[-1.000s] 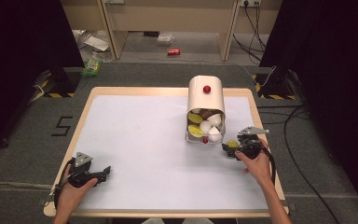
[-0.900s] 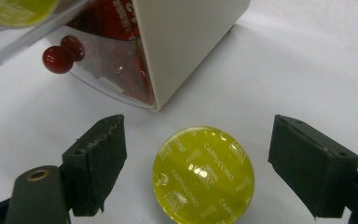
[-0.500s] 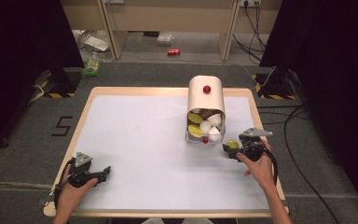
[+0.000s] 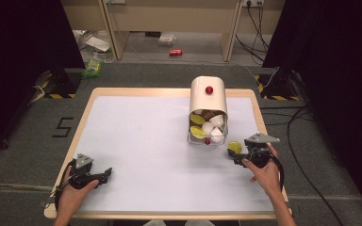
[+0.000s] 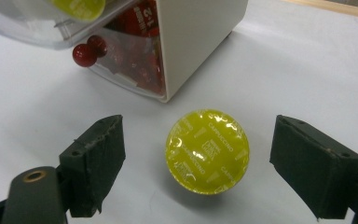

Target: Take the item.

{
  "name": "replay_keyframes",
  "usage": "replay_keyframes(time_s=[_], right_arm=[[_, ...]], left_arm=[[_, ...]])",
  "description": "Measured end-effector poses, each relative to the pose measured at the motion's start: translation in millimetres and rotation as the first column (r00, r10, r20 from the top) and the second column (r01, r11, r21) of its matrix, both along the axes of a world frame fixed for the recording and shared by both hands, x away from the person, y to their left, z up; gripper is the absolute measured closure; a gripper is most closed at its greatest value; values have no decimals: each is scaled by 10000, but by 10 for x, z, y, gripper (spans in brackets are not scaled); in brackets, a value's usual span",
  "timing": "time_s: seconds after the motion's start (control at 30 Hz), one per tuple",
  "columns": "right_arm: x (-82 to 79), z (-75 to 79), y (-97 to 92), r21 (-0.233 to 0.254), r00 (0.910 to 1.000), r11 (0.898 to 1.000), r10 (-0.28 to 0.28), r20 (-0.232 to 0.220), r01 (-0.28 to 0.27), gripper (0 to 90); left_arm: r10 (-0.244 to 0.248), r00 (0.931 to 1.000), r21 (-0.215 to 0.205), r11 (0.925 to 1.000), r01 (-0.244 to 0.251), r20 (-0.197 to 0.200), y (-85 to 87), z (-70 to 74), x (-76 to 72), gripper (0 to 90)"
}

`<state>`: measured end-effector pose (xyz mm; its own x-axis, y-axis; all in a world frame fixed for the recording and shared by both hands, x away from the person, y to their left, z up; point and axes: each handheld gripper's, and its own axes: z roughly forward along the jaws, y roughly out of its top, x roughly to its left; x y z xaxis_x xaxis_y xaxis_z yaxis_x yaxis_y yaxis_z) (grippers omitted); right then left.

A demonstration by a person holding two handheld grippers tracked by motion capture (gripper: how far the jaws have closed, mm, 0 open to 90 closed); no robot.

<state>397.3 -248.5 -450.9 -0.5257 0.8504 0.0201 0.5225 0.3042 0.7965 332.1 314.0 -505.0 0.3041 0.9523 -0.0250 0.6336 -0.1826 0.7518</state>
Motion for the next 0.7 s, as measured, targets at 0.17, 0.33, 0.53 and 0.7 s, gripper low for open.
replay_keyframes(time_s=[0.17, 0.33, 0.53, 0.7], right_arm=[[-41, -24, -15, -21, 10000, 10000, -25, 40, 25, 187], [-83, -58, -39, 10, 9999, 10000, -63, 77, 63, 191], [-119, -85, -40, -8, 10000, 10000, -47, 59, 47, 193], [-181, -94, -38, -24, 9999, 10000, 7, 118, -7, 193]], left_arm=[[0, 10000, -1, 10000, 0, -1, 0, 0, 0, 137], [0, 10000, -2, 10000, 0, 1, 0, 0, 0, 137], [-1, 10000, -3, 10000, 1, 0, 0, 0, 0, 137], [0, 10000, -3, 10000, 0, 0, 0, 0, 0, 137]])
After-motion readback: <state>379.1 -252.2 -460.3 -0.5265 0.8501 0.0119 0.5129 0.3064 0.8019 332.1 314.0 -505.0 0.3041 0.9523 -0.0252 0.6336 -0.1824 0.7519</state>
